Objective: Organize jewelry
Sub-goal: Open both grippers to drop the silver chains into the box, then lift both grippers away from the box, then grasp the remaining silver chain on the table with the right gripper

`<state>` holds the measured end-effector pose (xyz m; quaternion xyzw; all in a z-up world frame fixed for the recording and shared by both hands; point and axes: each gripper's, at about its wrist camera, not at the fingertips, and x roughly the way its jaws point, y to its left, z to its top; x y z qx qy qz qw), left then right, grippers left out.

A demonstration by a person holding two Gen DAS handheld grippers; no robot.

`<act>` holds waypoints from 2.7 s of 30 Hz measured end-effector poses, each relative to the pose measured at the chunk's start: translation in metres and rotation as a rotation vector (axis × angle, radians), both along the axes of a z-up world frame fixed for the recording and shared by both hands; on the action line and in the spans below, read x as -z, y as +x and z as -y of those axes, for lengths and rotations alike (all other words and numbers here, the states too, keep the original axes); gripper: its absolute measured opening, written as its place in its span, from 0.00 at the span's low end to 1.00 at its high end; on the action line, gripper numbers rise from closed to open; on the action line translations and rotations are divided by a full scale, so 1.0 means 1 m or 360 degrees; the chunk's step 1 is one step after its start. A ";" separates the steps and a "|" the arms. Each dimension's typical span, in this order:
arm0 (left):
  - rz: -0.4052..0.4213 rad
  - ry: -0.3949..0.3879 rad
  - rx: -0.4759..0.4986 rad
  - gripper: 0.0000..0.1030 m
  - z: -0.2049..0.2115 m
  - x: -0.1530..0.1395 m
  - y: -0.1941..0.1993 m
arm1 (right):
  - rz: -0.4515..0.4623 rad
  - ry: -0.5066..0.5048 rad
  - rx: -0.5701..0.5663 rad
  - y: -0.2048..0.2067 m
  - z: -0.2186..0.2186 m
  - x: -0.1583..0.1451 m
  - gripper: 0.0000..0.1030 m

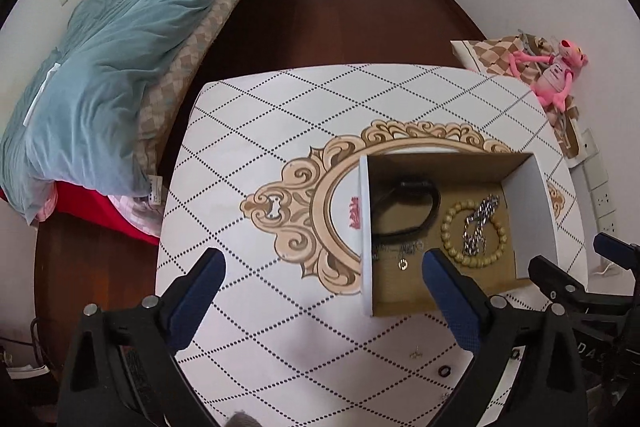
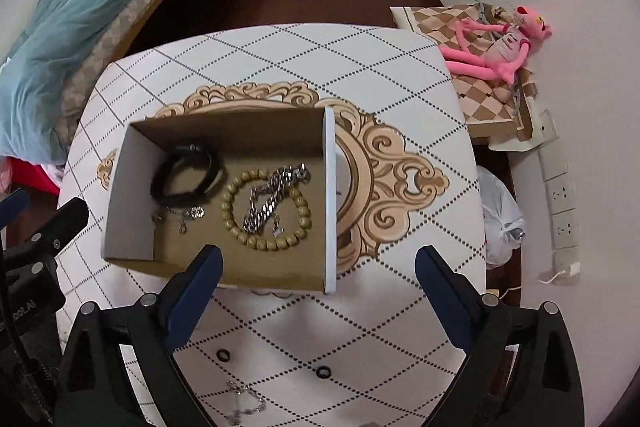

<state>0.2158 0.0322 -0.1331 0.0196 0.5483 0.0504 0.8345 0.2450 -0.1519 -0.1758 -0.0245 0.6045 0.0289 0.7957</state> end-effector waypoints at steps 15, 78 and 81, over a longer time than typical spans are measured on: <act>0.0122 0.0017 0.0002 0.98 0.007 -0.037 -0.035 | 0.0155 0.0013 0.0028 -0.031 0.003 -0.043 0.95; -0.0126 0.0186 -0.0076 0.98 -0.012 0.085 -0.148 | 0.0073 0.0142 0.0057 -0.179 -0.018 0.074 0.00; -0.0116 0.0170 -0.0040 0.98 -0.005 0.084 -0.146 | 0.0118 0.0222 0.0154 -0.180 0.007 0.059 0.00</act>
